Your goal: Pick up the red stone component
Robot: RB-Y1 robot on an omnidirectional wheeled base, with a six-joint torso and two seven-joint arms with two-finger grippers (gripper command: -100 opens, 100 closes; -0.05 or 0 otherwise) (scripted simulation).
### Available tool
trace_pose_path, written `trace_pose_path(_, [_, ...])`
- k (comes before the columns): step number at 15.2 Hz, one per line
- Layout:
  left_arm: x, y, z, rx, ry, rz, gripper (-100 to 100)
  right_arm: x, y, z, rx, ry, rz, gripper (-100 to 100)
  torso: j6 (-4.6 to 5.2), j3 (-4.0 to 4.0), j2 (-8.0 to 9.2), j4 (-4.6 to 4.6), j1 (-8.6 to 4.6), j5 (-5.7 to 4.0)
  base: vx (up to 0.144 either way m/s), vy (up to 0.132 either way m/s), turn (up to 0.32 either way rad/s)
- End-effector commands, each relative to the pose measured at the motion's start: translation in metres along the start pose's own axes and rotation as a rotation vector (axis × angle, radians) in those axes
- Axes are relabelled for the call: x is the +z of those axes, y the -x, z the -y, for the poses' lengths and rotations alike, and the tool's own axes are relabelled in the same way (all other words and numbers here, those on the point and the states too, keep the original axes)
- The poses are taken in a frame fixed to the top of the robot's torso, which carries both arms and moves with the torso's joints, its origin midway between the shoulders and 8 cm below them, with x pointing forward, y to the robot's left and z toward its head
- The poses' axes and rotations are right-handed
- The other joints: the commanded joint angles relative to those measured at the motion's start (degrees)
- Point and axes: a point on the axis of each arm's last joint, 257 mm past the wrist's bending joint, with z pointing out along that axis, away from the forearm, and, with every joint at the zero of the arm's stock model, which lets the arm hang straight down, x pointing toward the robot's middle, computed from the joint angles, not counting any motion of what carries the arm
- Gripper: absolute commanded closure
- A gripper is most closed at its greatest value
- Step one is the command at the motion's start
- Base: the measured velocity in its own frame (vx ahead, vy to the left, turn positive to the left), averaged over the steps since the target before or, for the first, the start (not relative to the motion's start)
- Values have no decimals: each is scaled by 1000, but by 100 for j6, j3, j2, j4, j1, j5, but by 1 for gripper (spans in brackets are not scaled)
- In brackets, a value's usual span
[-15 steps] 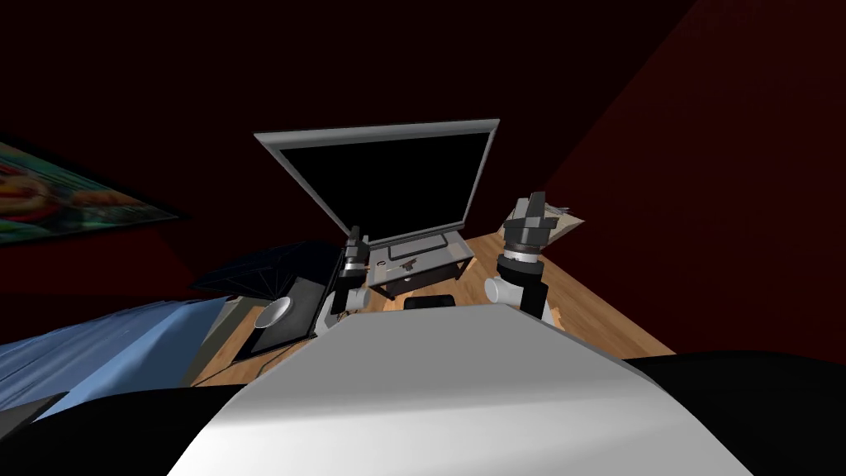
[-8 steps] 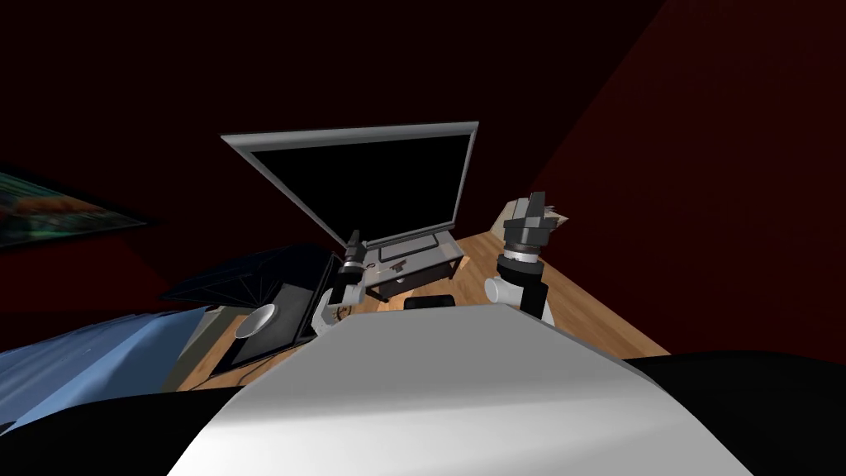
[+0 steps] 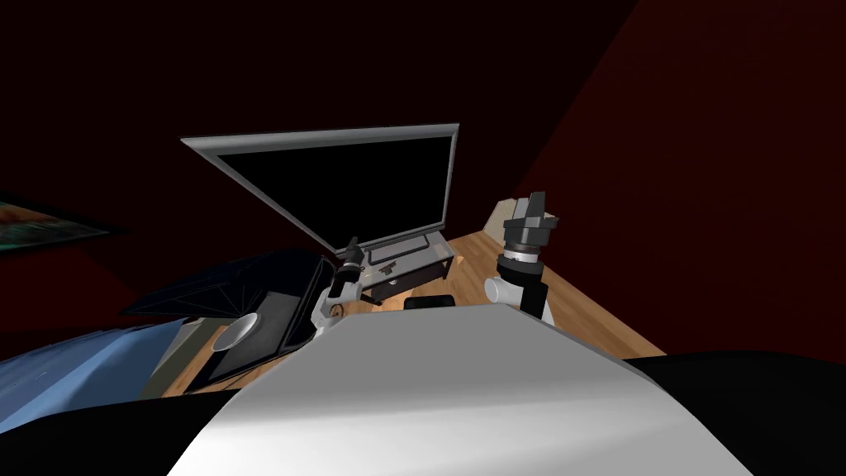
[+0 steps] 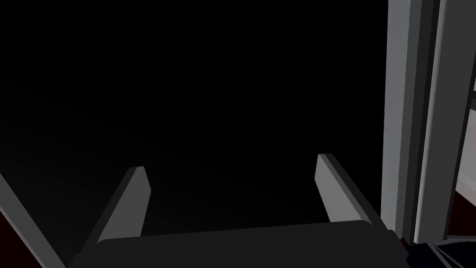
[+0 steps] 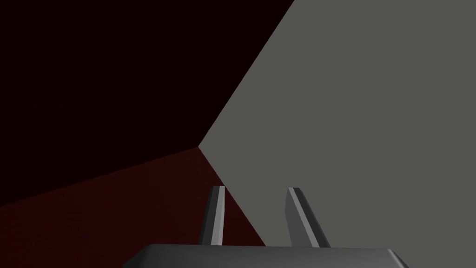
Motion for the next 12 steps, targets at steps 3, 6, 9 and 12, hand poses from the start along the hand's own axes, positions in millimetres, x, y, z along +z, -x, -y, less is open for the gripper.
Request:
trace_pose_path(3, [7,30,-38,-35,116,54,-100,0,0,0,0,0,0,0,0,3,5,1,5,2,4,-120,-82])
trace_pose_path(6, [8,45,-63,-56,191,85,-100,0,0,0,0,0,0,0,2,1,2,1,-4,1,18,-131,-80])
trace_pose_path(9, [8,71,-96,-104,286,144,-100,0,0,0,0,0,0,0,1,0,-1,0,-7,-1,19,-148,-81])
trace_pose_path(12, [5,84,-117,-132,351,178,-100,0,0,0,0,0,0,0,-1,5,8,2,1,0,7,-116,-44])
